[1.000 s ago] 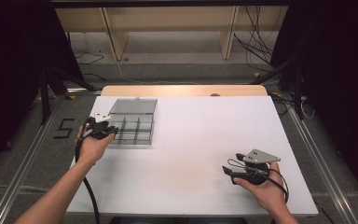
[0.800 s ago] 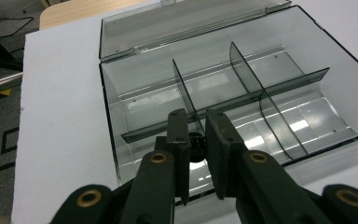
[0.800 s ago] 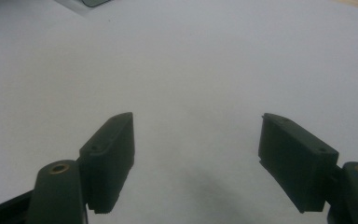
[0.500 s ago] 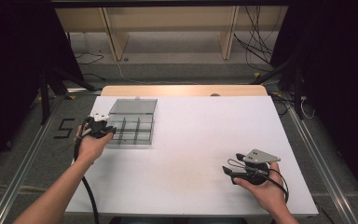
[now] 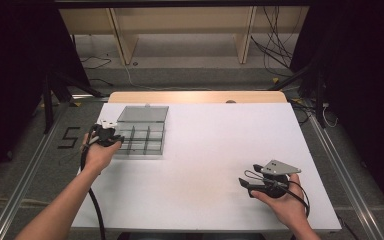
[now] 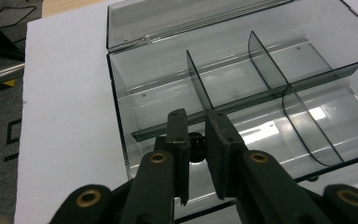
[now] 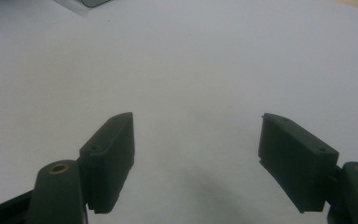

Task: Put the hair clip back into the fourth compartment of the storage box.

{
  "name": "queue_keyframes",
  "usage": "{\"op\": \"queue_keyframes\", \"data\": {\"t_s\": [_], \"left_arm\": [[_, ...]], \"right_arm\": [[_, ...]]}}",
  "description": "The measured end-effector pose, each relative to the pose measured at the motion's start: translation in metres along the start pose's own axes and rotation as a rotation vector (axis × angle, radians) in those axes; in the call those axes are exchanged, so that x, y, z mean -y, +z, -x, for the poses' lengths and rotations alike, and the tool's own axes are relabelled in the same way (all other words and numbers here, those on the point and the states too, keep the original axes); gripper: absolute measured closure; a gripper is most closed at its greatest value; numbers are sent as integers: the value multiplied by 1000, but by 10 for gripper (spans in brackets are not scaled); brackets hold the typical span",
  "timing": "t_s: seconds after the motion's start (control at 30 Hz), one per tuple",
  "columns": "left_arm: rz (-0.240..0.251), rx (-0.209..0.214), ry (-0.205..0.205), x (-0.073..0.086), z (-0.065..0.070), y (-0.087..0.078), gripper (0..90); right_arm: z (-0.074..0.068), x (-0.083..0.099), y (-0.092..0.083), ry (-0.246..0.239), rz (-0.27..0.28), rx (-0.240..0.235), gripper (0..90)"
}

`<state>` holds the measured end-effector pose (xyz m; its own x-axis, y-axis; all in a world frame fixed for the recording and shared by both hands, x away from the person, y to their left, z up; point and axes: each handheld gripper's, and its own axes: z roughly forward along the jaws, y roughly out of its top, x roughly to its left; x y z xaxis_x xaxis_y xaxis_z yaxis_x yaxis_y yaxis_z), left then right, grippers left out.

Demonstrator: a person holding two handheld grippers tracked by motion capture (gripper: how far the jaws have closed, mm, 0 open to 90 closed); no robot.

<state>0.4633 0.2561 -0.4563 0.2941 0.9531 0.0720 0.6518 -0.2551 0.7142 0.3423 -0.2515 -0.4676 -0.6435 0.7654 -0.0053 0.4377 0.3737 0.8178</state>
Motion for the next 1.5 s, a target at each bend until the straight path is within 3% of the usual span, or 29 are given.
{"op": "queue_keyframes", "data": {"t_s": [0.73,1.07,1.5], "left_arm": [[-17,-4,5,1,-2,7,780],[17,14,-35,0,-1,1,632],[47,49,-51,-3,8,-15,425]], "right_arm": [[0,0,0,-2,1,-1,277],[0,0,-1,-2,1,-1,276],[0,0,0,-1,-2,-3,277]]}}
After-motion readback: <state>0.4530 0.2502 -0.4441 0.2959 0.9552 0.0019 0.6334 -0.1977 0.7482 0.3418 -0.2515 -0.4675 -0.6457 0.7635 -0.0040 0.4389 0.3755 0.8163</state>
